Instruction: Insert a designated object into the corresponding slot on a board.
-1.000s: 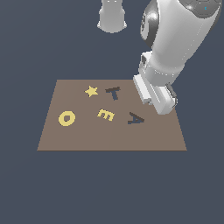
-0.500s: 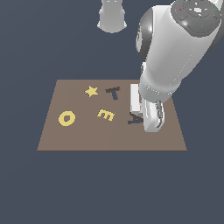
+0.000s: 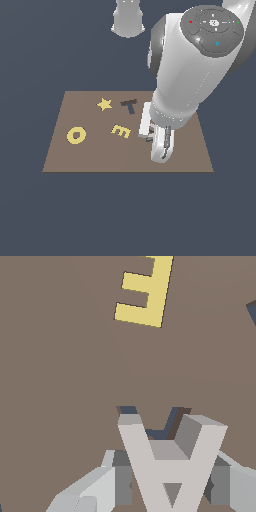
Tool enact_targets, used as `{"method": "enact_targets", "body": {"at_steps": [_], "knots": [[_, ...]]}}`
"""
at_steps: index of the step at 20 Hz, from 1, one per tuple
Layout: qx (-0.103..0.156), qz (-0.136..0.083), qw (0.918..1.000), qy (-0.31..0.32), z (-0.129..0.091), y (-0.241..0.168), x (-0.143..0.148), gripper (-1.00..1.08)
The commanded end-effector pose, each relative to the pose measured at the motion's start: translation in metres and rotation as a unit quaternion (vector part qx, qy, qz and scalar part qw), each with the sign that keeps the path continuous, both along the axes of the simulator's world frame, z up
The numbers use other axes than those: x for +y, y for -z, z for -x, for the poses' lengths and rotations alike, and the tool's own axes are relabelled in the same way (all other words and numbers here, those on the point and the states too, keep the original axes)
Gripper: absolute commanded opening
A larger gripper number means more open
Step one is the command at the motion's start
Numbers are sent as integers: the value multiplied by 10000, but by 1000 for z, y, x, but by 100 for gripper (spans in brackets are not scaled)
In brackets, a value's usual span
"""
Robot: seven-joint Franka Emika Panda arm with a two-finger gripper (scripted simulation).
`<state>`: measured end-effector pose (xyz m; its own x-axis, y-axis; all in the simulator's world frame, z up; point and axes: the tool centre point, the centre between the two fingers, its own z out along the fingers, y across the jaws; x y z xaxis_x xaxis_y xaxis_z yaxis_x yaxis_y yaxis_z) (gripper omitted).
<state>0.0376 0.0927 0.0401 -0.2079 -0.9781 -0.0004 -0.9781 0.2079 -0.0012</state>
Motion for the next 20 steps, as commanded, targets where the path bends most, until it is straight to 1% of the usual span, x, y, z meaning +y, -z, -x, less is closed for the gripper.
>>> {"method": "enact_targets", "body": {"at_steps": [1, 10, 11, 20], "knots": [[0, -2, 10000, 76, -3, 0, -2, -100], [1, -1, 10000, 88, -2, 10, -3, -100], [1, -1, 10000, 88, -2, 10, -3, 100], [1, -1, 10000, 88, -2, 10, -3, 100]]}}
